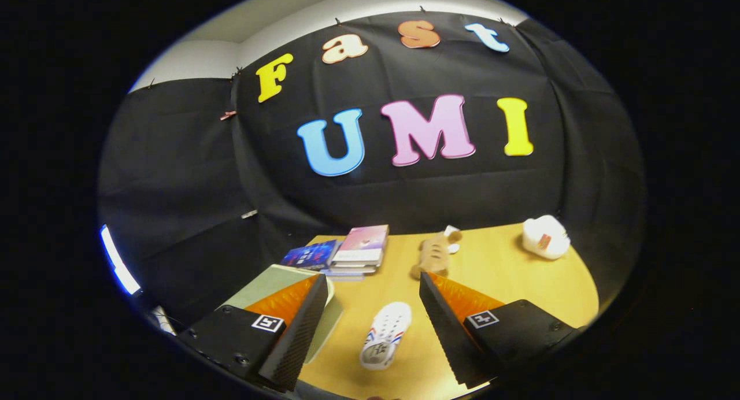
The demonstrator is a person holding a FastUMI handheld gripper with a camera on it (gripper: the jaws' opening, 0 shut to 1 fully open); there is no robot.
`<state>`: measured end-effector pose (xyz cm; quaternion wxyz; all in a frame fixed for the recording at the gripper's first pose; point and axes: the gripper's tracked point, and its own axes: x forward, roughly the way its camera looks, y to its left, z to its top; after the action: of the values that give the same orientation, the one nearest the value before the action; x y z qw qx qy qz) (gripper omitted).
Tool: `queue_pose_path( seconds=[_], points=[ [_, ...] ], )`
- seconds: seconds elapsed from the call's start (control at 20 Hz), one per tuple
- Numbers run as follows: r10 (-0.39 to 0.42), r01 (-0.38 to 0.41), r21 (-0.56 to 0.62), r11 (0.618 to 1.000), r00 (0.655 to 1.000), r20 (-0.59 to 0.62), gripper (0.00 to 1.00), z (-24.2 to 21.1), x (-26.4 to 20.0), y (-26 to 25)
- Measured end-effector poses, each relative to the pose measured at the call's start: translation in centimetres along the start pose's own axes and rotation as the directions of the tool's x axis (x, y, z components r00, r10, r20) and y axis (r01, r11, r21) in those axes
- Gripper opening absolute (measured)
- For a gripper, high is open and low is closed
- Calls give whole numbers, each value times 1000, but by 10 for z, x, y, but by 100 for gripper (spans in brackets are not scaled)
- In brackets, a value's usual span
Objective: Open the storage box then place both shoes into the box .Put the left shoe in first, then the right shoe, with the right side of both shoes facing outward in a uniform manner.
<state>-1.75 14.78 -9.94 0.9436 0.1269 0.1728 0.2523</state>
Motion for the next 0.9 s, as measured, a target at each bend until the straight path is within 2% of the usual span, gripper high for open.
queue_pose_path(
  seconds=[0.15, 0.3, 0.4, 0.65, 0.9],
  points=[
    [105, -93, 141, 986, 991, -80, 98, -34, 11, 27],
    [224, -176, 273, 946, 962, -157, 98, -70, 26, 55],
    [268, -189, 344, 920, 943, -198, 98, -94, 31, 63],
    [393, -171, 587, 791, 878, -274, 98, -152, 61, 83],
    [552, -206, 716, 668, 782, -290, 98, -186, 61, 120]
  ],
)
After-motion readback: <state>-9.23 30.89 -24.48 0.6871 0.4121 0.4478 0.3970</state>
